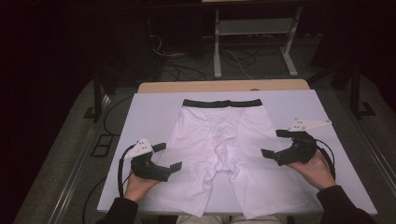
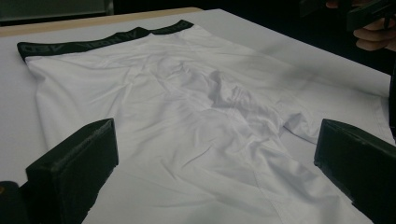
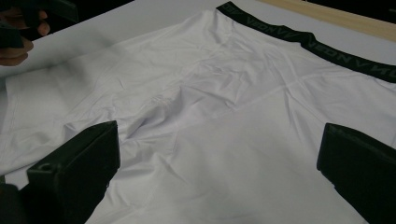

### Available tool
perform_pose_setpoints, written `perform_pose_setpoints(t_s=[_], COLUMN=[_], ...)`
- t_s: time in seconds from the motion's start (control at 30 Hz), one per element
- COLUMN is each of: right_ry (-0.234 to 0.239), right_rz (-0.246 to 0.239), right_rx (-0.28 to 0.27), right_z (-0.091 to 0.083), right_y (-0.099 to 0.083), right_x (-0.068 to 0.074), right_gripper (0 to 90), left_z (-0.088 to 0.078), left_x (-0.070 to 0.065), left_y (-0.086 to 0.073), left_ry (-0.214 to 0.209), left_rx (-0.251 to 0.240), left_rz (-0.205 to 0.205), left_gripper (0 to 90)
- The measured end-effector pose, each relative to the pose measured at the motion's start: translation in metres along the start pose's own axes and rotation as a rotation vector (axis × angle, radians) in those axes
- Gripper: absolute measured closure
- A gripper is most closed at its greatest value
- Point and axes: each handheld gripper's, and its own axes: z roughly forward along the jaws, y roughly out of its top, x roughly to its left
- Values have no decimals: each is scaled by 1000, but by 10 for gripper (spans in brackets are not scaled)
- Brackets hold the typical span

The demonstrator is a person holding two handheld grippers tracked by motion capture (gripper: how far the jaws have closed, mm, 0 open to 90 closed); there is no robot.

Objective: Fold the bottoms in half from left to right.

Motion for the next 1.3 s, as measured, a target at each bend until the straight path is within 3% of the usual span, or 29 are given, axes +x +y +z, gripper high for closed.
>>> perform_pose_setpoints(t_s=[0.7,1.3], right_ry=[44,70], right_rz=[-54,-54], right_rx=[26,32], right_z=[30,57], right_y=[28,48], right_x=[11,12], right_gripper=[0,0], left_z=[0,0], left_x=[0,0], left_y=[0,0], left_ry=[-4,-7], left_rx=[1,1], left_rz=[1,1], left_gripper=[0,0])
